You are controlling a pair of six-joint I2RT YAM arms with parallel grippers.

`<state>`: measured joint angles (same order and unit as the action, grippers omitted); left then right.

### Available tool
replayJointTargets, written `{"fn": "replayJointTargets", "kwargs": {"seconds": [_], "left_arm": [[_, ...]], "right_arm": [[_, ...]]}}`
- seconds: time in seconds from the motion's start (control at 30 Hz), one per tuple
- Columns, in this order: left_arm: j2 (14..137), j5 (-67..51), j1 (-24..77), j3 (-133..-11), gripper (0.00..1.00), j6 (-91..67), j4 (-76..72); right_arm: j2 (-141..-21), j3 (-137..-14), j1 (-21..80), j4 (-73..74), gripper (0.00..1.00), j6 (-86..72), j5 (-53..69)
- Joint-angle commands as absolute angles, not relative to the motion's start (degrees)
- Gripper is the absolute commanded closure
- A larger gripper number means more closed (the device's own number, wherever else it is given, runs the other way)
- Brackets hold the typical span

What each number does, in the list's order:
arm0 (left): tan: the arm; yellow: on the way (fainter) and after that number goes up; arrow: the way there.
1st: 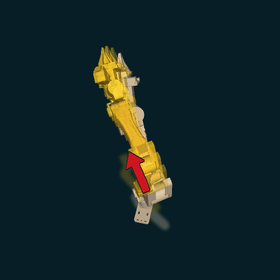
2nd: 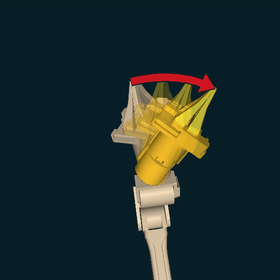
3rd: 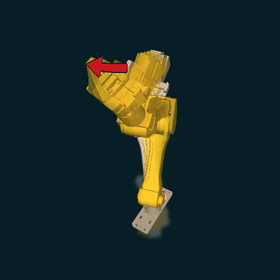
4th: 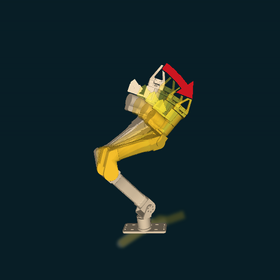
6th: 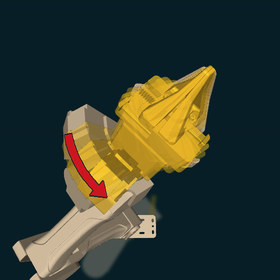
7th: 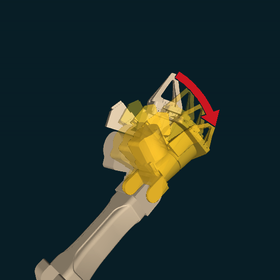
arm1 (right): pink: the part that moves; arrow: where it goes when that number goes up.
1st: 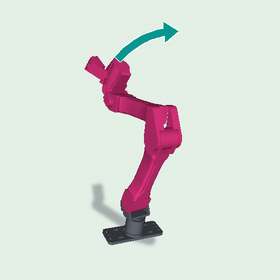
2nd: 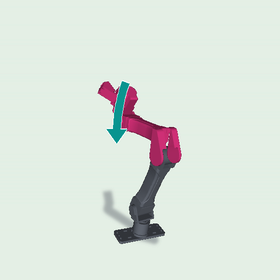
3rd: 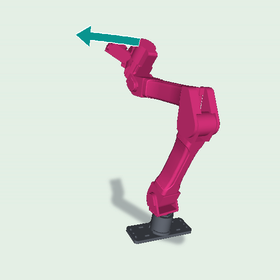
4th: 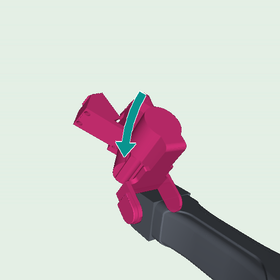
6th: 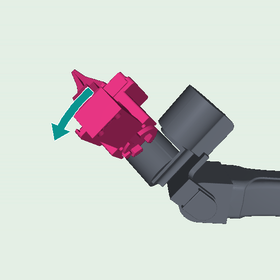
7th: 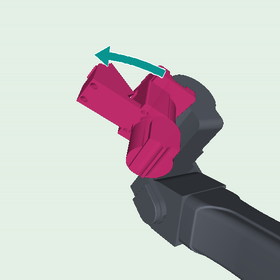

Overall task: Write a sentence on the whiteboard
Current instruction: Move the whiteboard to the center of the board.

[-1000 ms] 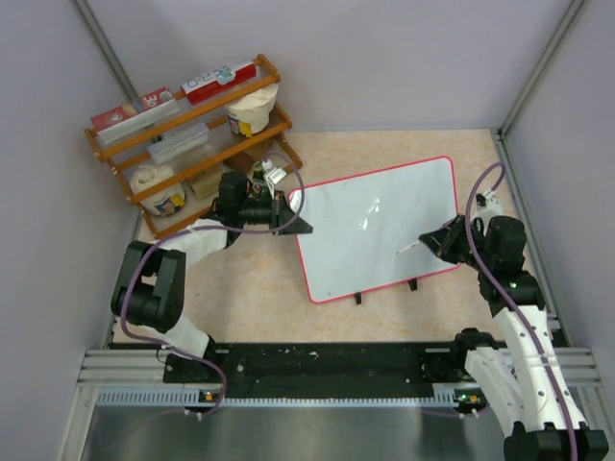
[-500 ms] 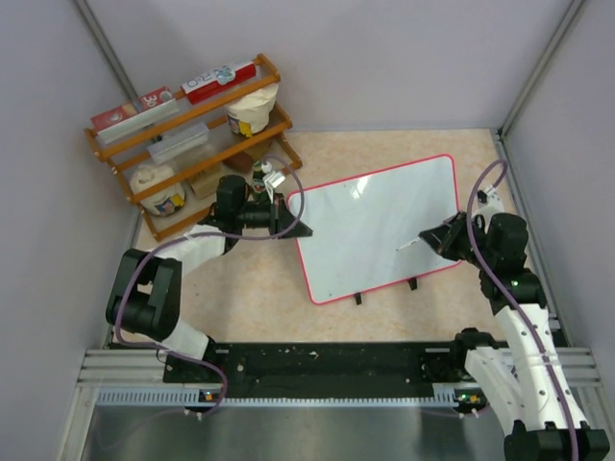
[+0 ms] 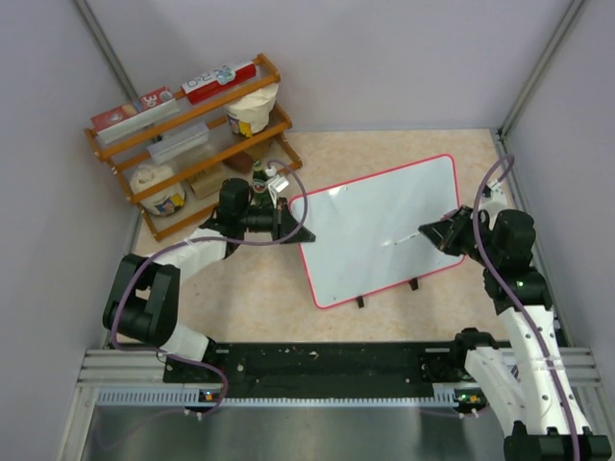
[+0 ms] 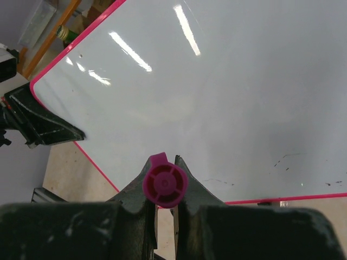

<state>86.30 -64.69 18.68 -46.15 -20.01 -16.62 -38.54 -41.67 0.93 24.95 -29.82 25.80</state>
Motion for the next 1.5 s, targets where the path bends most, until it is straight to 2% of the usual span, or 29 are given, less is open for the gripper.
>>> {"fn": "replayJointTargets", "kwargs": {"seconds": [0.0,0.6,0.8,1.1,1.3,1.47], "left_arm": [[87.36,-71.19,22.23,-43.77,1.00,-17.22,-10.90],[86.31,-67.50,25.22,-50.53,1.00,-8.44,10.10],[87.80,-58.45,25.31,-55.72,1.00,-4.40,19.69],[86.13,-49.67,25.31,-54.93,0.70,-4.92,19.07],[84.55,-44.31,25.31,-54.05,0.63,-5.18,19.60],[81.57,-38.77,25.31,-53.44,0.50,-5.89,19.86]], "right_arm": [[-36.92,-45.61,0.26,22.59,1.00,-30.41,27.77],[-35.33,-47.20,0.26,22.24,1.00,-29.80,29.79],[-35.51,-46.76,0.26,21.89,1.00,-29.71,29.88],[-35.24,-46.58,0.26,21.80,1.00,-30.14,29.88],[-35.07,-46.58,0.26,21.80,1.00,-30.32,29.88],[-34.72,-46.58,0.26,21.88,1.00,-30.59,29.88]]}}
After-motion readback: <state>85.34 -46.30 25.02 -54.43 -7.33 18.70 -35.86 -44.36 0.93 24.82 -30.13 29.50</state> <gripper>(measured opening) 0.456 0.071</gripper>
